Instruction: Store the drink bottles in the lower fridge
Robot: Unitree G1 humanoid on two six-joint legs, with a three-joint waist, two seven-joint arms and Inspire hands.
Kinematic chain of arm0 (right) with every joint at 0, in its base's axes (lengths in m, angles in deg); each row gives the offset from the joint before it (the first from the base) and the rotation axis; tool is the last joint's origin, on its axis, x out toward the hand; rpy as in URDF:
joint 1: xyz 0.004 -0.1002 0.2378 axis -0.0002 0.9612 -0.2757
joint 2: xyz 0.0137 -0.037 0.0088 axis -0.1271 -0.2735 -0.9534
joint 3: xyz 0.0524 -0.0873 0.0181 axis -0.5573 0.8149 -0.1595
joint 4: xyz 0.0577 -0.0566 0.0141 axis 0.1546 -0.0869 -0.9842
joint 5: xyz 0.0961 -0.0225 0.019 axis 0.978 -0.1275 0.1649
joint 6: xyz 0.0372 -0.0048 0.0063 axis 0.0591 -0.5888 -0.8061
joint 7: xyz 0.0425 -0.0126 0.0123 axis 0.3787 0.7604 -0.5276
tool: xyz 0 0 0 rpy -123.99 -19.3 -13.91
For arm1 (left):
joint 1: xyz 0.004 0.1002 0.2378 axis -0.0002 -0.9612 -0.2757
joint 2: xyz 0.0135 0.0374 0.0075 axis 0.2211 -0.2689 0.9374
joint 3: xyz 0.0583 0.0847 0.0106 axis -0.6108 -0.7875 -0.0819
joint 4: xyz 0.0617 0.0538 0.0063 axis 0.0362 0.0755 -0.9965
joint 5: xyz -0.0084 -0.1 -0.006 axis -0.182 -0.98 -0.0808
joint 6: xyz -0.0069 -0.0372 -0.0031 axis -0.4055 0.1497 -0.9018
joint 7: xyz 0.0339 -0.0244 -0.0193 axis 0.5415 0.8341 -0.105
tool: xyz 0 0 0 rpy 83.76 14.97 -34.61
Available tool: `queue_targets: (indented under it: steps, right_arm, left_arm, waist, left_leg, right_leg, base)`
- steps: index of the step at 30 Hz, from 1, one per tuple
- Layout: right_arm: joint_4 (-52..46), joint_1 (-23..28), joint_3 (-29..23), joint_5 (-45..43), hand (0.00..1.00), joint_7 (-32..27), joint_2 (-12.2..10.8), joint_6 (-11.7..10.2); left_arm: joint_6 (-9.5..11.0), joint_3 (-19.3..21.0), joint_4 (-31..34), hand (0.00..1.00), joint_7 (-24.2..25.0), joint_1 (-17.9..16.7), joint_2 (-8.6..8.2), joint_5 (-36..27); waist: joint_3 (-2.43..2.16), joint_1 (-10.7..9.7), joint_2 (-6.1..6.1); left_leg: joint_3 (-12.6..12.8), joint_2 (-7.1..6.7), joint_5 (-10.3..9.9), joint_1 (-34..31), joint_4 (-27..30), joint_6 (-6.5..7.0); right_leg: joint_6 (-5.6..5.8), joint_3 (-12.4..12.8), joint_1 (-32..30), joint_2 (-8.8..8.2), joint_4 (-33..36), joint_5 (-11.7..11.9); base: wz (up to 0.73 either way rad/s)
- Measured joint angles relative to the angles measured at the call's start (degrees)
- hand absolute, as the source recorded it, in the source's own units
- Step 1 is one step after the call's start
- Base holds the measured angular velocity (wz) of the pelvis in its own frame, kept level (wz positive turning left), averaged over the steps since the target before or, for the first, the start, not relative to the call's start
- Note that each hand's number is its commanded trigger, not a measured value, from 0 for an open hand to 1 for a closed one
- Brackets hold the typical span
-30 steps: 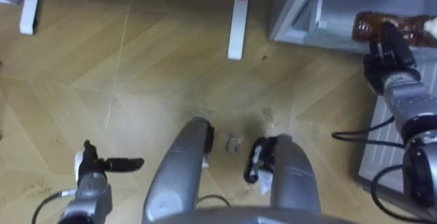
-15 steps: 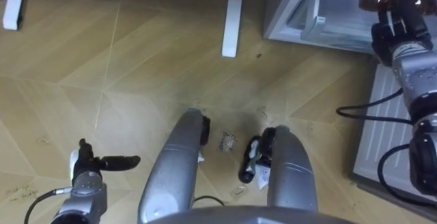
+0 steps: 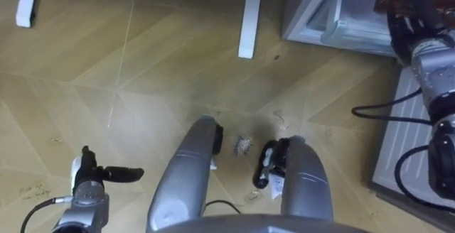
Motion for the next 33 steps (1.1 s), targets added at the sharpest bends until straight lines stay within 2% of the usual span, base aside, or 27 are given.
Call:
queue_targets:
  steps: [9,13,23,24,29,33]
  right_arm:
    - [4.18,0.31,2.26,-1.89,0.0,3.48,0.01,0.48]
    - [4.75,0.31,2.82,-2.48,0.0,4.11,0.03,0.58]
    - [8.19,0.42,4.3,-2.7,0.0,6.64,0.04,1.98]
    - [8.36,0.62,4.31,-3.12,0.0,7.32,0.04,2.21]
    - [8.83,4.79,4.48,-4.04,0.0,13.34,0.02,2.47]
    - [8.72,7.0,4.47,-4.82,0.0,15.5,0.03,2.53]
  left_arm:
    - [0.1,-0.08,0.12,0.0,2.19,-0.15,0.04,-0.05]
    - [0.17,-0.09,-0.65,0.0,3.29,-0.06,0.04,-0.19]
    - [0.16,-0.14,-0.95,0.0,4.41,-0.32,0.09,-0.08]
    - [0.19,0.06,-0.99,0.0,4.53,-0.39,0.09,-0.01]
    - [0.52,1.26,-2.09,0.0,6.24,-0.49,0.11,-0.12]
    - [0.75,2.35,-3.48,0.0,7.67,-0.38,0.1,-0.11]
  waist:
    - [-0.02,-0.6,0.34]
    - [0.02,-1.49,0.27]
    - [0.14,-1.63,0.28]
    - [0.14,-1.49,0.3]
    - [0.21,-0.89,0.35]
    - [0.15,-0.65,0.27]
  left_leg:
    - [0.59,-0.03,0.73,5.72,-5.65,0.25]
    - [0.84,-0.65,1.06,6.97,-7.01,0.43]
    - [0.88,-0.6,1.42,11.25,-9.81,0.52]
    - [0.84,-0.44,1.42,11.85,-10.2,0.52]
    - [0.87,-0.23,1.78,17.03,-13.88,0.76]
    - [0.88,-0.43,1.92,19.73,-16.14,0.98]
  right_leg:
    - [0.15,-0.54,5.4,-0.21,-5.39,1.03]
    - [0.25,-0.41,6.13,-0.88,-5.79,0.99]
    - [0.64,-0.63,10.56,-0.6,-8.79,1.35]
    - [0.89,-0.36,11.2,-0.12,-9.49,1.54]
    - [1.29,-0.96,16.72,0.17,-14.02,2.5]
    - [1.73,-1.02,19.5,0.23,-16.41,2.77]
  base:
    - [-0.02]
    - [0.01]
    - [0.0]
    - [0.0]
    - [-0.02]
    - [0.0]
